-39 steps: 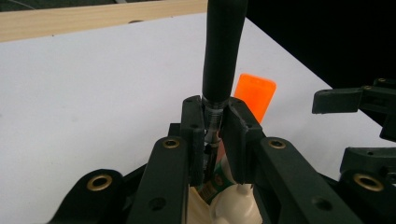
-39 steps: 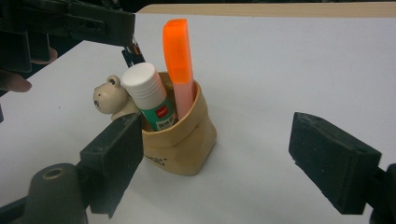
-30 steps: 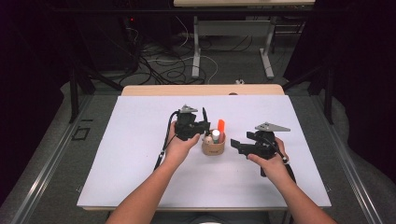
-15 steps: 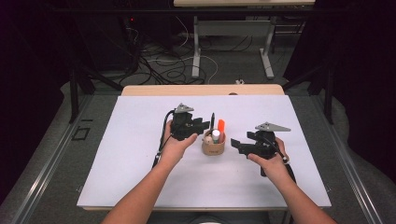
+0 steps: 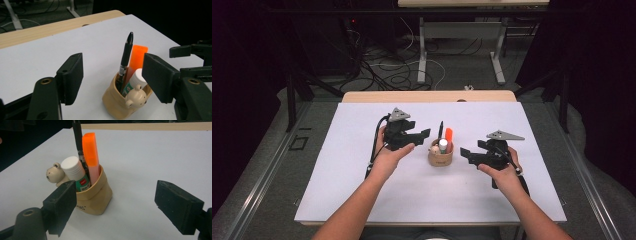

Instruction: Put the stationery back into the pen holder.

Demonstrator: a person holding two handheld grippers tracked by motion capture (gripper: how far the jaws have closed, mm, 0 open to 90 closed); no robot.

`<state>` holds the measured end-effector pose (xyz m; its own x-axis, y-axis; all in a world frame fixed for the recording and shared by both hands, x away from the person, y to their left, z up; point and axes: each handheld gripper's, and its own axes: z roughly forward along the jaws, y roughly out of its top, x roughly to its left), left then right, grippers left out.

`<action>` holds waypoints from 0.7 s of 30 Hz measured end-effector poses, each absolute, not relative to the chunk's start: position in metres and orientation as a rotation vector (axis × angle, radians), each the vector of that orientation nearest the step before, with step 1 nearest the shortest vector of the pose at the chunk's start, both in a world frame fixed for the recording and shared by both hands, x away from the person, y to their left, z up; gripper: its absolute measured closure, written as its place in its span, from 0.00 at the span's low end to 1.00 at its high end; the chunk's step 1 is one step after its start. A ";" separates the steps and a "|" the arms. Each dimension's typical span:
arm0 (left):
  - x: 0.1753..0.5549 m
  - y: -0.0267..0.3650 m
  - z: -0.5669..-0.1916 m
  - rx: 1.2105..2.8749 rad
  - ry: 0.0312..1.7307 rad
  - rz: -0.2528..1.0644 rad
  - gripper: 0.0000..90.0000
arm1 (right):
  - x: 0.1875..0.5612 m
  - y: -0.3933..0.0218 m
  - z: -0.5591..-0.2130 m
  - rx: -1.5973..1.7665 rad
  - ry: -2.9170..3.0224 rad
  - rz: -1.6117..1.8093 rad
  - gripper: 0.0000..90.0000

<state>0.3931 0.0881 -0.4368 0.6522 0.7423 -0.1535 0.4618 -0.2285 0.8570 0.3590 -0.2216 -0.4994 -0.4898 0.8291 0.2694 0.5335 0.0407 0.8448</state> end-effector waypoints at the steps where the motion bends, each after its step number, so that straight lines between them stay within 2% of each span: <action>1: 0.392 0.089 -0.436 1.864 0.948 0.361 0.35 | 0.360 -0.222 -0.500 1.377 2.028 1.426 0.19; 4: 0.388 0.098 -0.431 1.846 0.963 0.321 0.33 | 0.360 -0.223 -0.500 1.377 2.025 1.427 0.19; 6: 0.385 0.102 -0.429 1.844 0.958 0.340 0.33 | 0.360 -0.223 -0.500 1.382 2.027 1.425 0.19; 12: 0.379 0.118 -0.427 1.844 0.962 0.399 0.16 | 0.360 -0.223 -0.500 1.382 2.024 1.424 0.19; 14: 0.379 0.124 -0.429 1.840 0.980 0.398 0.14 | 0.360 -0.223 -0.500 1.393 2.021 1.425 0.19; 18: 0.376 0.137 -0.434 1.834 1.006 0.409 0.01 | 0.360 -0.223 -0.500 1.388 2.017 1.424 0.19; 21: 0.373 0.147 -0.439 1.837 1.023 0.413 0.00 | 0.360 -0.224 -0.499 1.397 2.017 1.424 0.19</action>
<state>0.3726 0.1466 -0.4386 0.5914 0.7929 -0.1468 0.4691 -0.1901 0.8624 0.3602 -0.2242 -0.4994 -0.4797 0.8350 0.2696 0.5336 0.0336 0.8451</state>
